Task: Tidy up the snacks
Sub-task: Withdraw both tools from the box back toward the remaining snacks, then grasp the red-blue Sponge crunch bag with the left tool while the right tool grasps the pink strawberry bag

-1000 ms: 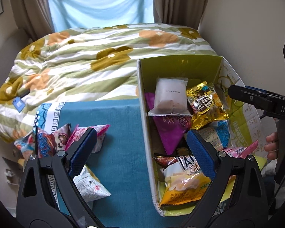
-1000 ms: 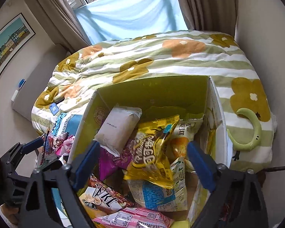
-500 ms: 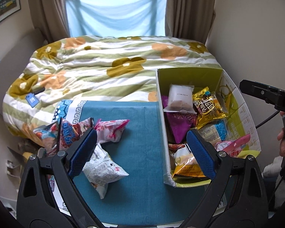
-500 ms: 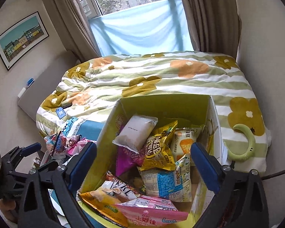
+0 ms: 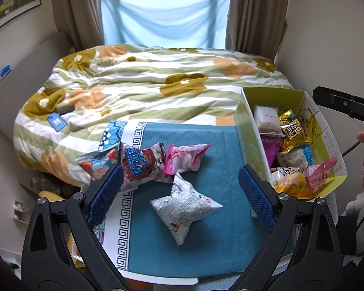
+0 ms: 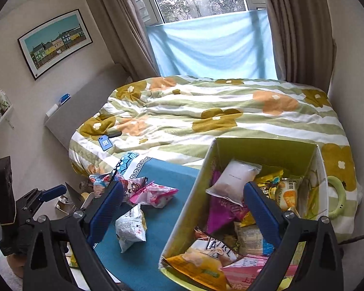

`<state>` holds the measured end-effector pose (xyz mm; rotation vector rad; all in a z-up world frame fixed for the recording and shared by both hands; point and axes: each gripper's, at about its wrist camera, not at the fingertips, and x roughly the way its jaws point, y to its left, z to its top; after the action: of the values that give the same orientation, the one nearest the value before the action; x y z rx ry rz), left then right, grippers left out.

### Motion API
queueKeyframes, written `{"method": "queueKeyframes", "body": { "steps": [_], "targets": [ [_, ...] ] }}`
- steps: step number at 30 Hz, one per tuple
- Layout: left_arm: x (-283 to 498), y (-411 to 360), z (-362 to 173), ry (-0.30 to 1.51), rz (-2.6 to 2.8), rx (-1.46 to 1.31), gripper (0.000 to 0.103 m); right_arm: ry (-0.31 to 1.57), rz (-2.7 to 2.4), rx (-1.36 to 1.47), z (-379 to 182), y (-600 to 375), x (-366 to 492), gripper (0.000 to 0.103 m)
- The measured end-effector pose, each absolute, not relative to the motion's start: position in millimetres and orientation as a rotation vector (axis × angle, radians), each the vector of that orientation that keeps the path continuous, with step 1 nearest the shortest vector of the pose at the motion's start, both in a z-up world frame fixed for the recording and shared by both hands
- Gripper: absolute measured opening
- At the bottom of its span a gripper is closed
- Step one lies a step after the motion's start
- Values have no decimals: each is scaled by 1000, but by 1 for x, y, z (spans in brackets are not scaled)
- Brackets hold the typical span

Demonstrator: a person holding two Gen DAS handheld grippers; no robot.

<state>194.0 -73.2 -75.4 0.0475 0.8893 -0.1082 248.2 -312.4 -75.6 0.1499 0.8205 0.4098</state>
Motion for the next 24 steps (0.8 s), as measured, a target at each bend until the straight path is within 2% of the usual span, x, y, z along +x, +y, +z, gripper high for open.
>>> {"method": "queueKeyframes", "body": {
  "steps": [12, 24],
  "targets": [
    [248, -7, -123, 1010, -312, 306, 95, 951, 360, 228, -114, -220, 287, 98],
    [312, -17, -199, 1114, -675, 555, 95, 1147, 196, 332, -189, -181, 330, 98]
  ]
}}
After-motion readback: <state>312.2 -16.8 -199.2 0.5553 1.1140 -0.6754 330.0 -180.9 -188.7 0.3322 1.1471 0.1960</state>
